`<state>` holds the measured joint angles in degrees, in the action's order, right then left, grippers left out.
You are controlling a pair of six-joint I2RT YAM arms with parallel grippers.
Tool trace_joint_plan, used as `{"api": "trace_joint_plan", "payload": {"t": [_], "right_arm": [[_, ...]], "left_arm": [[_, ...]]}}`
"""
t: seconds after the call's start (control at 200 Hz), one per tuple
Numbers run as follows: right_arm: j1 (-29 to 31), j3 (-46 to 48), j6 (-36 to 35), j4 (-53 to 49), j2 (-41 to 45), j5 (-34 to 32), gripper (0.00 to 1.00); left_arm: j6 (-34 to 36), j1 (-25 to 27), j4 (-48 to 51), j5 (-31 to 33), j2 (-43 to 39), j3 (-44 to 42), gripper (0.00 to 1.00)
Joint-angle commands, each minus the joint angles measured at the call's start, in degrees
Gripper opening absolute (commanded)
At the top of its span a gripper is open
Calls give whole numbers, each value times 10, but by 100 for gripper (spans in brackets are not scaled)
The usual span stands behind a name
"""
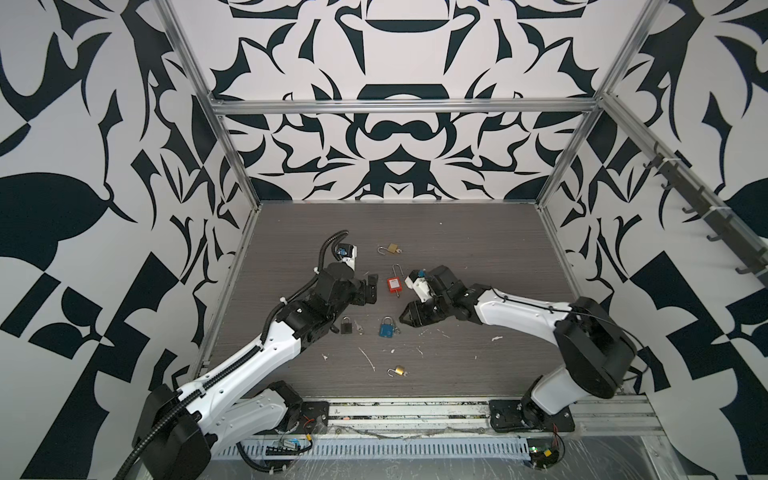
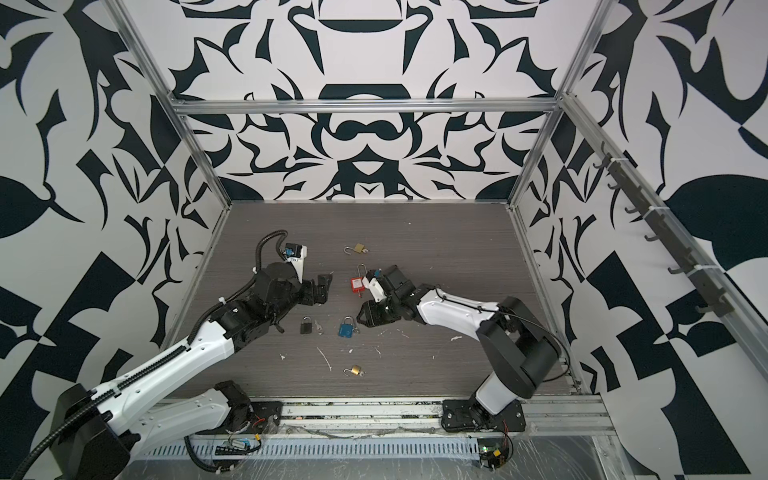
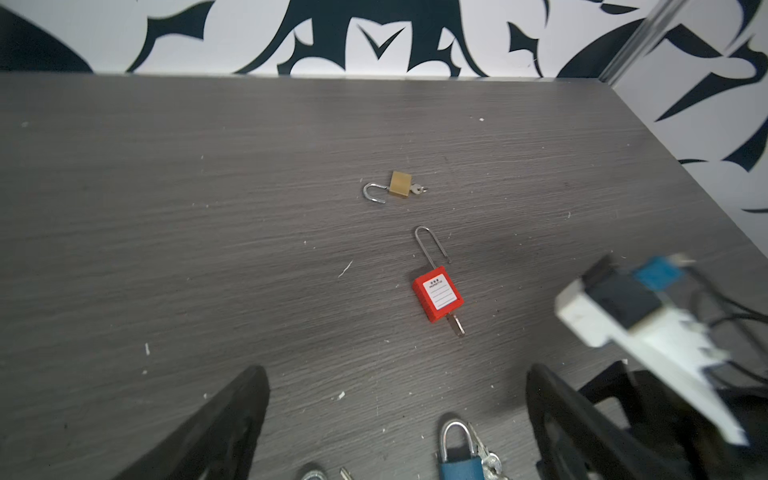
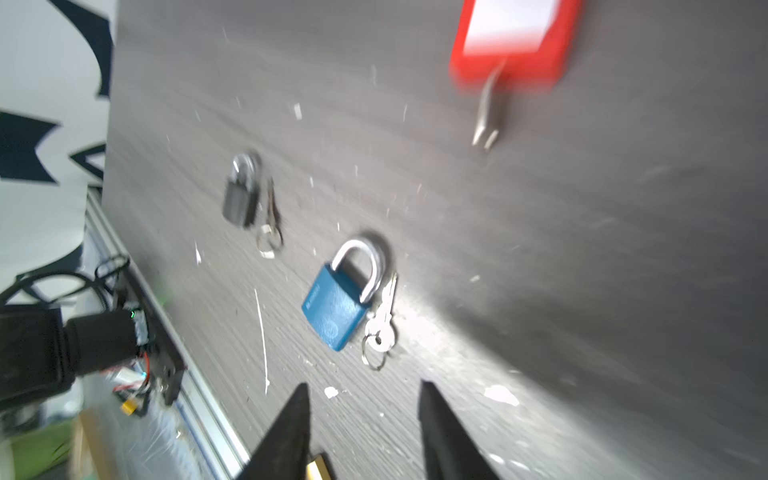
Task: Lock with the key
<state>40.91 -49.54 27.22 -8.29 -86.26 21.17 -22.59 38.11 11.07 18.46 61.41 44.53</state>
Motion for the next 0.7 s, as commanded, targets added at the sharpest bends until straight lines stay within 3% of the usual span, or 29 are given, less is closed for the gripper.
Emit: {"api": "trace_joint_plan", "payload": {"t": [0.0,0.125,0.23,0.31,0.46,0.695], "right_arm": [[-6,-6,-38,-5,89,-149,57],[-7,53,-43,46,164,-257,68],[-7,121,-40,117,208,-305,71],[-7,191,-52,202,232,-301,79],[-5,291,-68,331,264,-302,80],[0,327,-70,389,252,-299,79]], "left_arm": [[-76,-32,64,-19,37,51,99],[-106,-37,125,-24,107,111,100],[-150,-36,172,-47,194,163,99],[-176,-30,195,-79,256,200,97],[-206,1,219,-94,351,267,93],[-229,29,248,-97,455,360,86]]}}
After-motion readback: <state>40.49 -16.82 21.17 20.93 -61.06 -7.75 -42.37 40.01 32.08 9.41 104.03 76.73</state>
